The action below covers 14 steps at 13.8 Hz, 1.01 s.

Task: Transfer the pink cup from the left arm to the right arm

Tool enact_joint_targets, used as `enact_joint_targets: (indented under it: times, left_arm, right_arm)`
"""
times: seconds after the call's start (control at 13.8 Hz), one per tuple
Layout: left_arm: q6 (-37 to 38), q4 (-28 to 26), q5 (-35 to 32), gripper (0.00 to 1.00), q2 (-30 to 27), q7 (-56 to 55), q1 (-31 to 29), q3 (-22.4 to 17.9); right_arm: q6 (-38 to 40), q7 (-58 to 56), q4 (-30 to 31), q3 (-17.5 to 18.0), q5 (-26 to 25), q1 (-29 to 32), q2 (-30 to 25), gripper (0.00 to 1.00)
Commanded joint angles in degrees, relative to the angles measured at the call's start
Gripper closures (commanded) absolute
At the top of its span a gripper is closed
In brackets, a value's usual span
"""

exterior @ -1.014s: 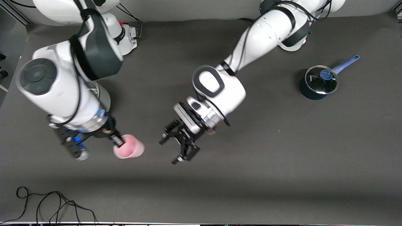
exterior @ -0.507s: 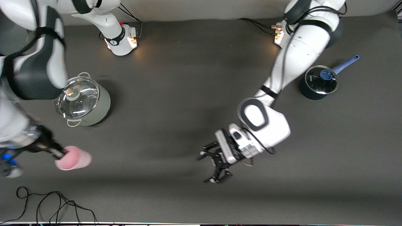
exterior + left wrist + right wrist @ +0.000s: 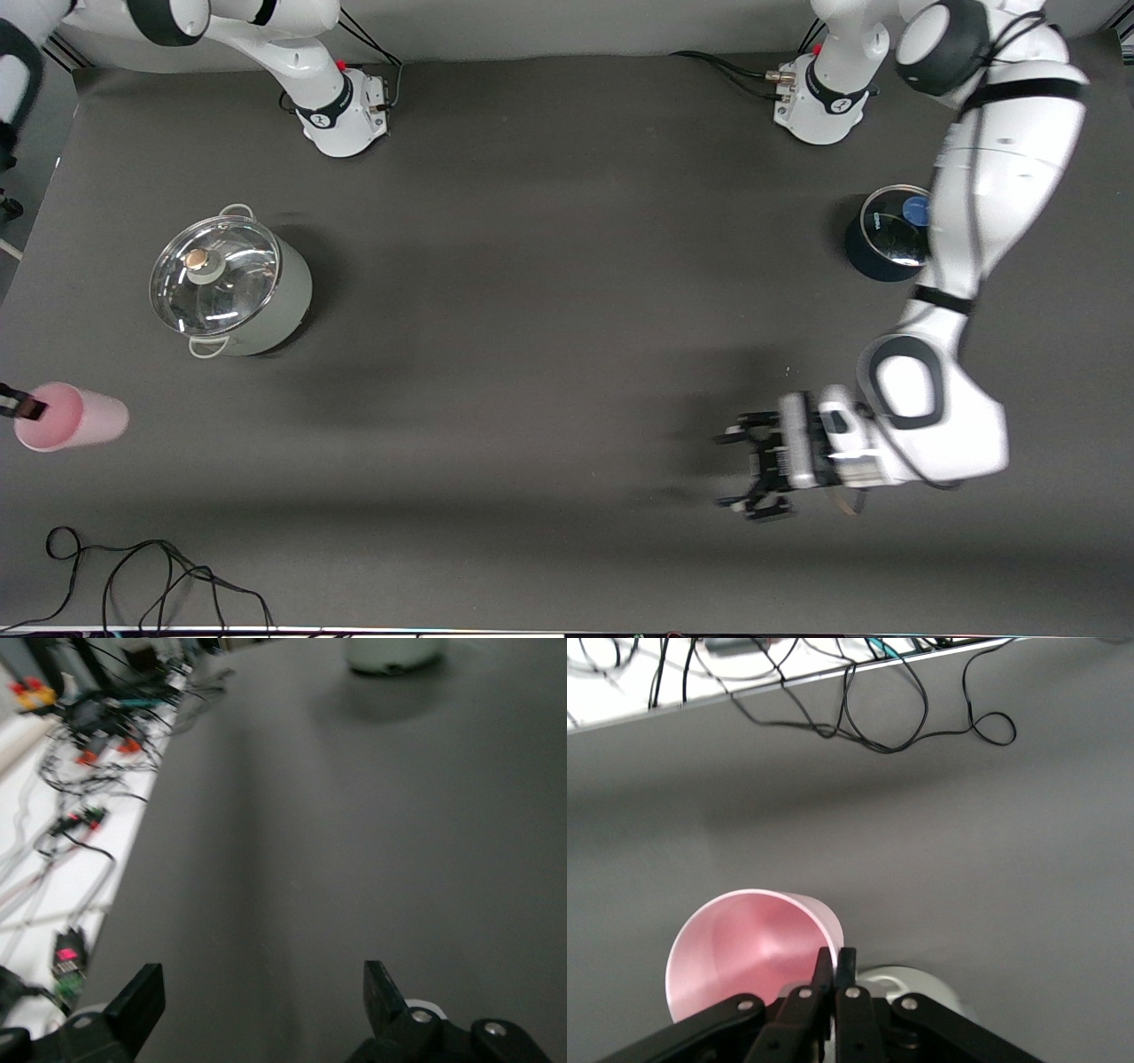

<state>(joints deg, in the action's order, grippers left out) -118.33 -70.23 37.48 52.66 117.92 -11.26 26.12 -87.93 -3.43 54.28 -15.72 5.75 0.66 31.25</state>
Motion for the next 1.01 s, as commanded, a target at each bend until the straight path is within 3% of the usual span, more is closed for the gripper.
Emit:
enact_joint_targets:
  times: [0.0, 0.22, 0.36, 0.65, 0.94]
  left_arm:
    - [8.6, -3.8, -10.6, 0.00, -4.9, -3.2, -4.6, 0.1]
    - [17.1, -3.7, -27.8, 0.00, -7.2, -7.7, -8.2, 0.1]
    - [21.6, -3.7, -32.8, 0.00, -9.9, -8.5, -9.9, 0.1]
    - [29.0, -3.8, -46.7, 0.00, -17.2, -19.3, -9.7, -1.4]
    - [31.2, -3.8, -54.2, 0.00, -23.8, -32.7, -9.8, -1.4]
  right_arm:
    - [1.1, -8.4, 1.1, 0.3, 0.9, 1.2, -0.7, 1.00]
    - [-1.5, -10.4, 4.0, 0.4, 1.4, 1.5, 0.0, 1.00]
    - [-9.9, -11.0, 10.6, 0.5, 4.1, 1.3, 0.0, 1.00]
    - [-25.2, -14.0, 22.5, 1.1, 4.4, 0.3, 2.0, 1.00]
    - [-34.0, -14.9, 26.8, 1.7, 4.7, 0.1, 5.6, 1.00]
